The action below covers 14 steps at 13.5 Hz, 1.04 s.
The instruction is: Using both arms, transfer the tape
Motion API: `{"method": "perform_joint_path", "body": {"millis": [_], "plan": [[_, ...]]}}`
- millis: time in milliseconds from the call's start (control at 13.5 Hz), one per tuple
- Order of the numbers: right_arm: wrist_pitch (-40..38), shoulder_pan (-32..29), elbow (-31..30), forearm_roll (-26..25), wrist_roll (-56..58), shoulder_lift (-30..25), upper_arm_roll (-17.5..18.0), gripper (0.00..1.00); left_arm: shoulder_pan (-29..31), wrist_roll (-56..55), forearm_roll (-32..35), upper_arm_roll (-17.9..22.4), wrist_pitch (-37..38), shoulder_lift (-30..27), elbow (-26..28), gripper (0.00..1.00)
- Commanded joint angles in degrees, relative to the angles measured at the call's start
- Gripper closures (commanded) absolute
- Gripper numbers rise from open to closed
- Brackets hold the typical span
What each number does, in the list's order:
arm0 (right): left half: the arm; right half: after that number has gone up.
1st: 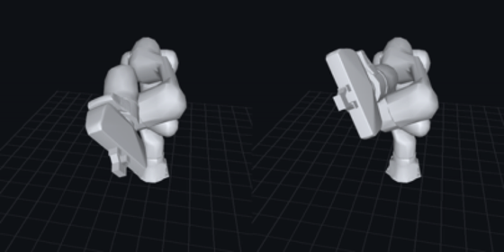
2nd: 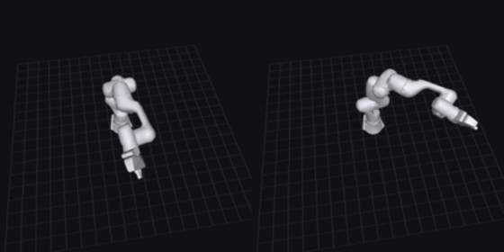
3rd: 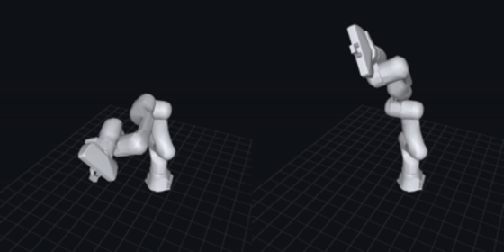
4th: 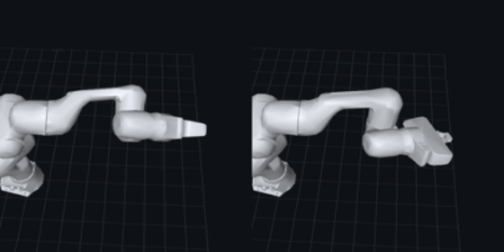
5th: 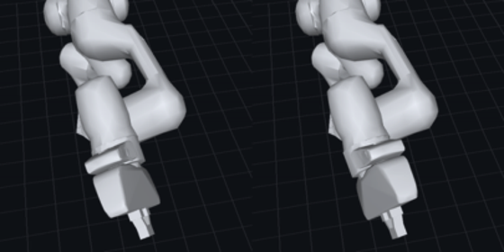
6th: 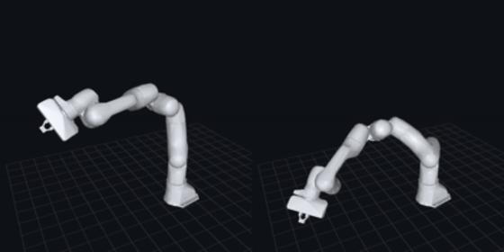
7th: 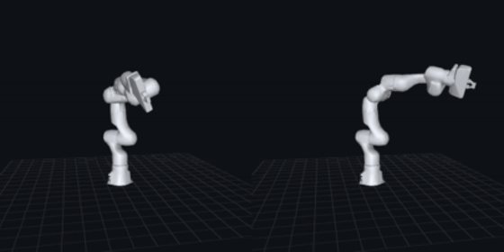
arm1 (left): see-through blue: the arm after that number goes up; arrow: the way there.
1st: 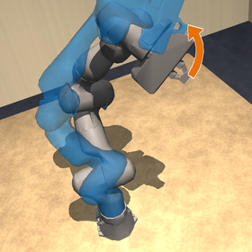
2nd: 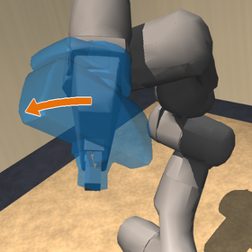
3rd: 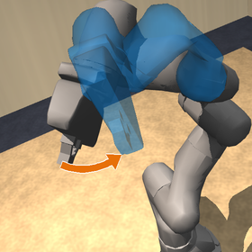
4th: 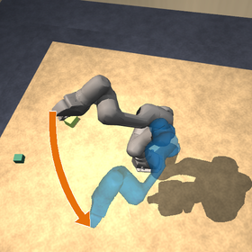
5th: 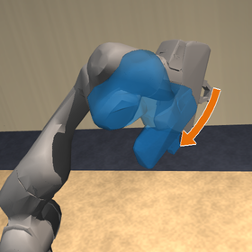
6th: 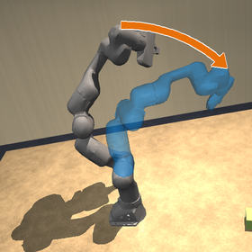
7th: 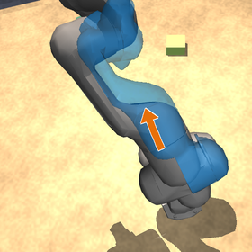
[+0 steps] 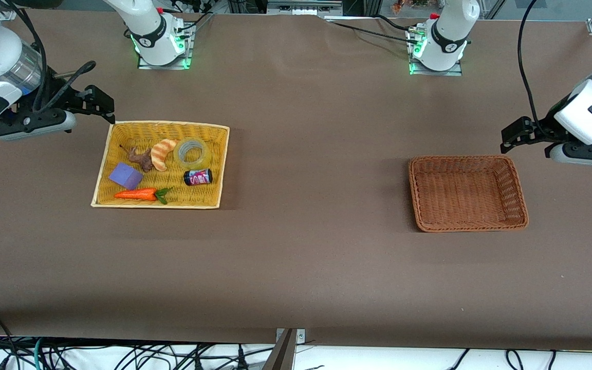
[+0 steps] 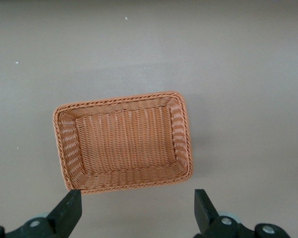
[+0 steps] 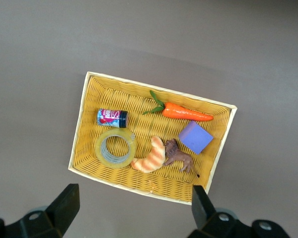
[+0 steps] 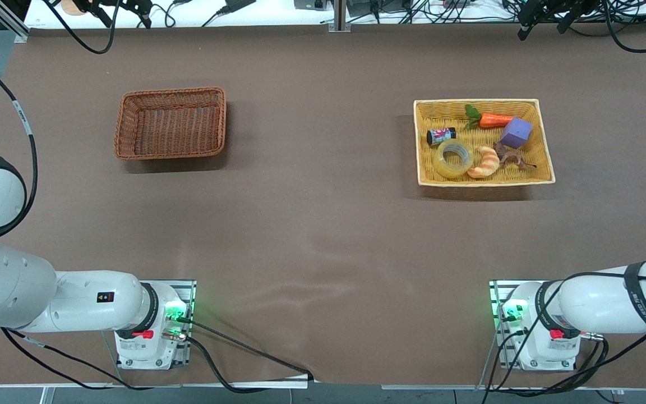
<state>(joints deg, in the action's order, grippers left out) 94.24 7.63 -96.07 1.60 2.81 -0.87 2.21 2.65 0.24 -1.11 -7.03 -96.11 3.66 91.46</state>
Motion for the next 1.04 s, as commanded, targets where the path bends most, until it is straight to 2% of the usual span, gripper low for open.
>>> {"method": "perform_joint_path", "body": {"millis": [0, 963], "plan": [[-1.42, -0.42, 1.41, 0.33, 0.97, 0.34, 0.17, 0.00, -0.01, 0.29, 1.20, -0.70, 1.45, -0.67, -0.85, 0.00], [-1.34, -0.33, 0.27, 0.33, 0.62, 0.34, 0.43, 0.00, 0.60, 0.29, 1.11, -0.70, 1.45, -0.50, -0.85, 0.00]]}}
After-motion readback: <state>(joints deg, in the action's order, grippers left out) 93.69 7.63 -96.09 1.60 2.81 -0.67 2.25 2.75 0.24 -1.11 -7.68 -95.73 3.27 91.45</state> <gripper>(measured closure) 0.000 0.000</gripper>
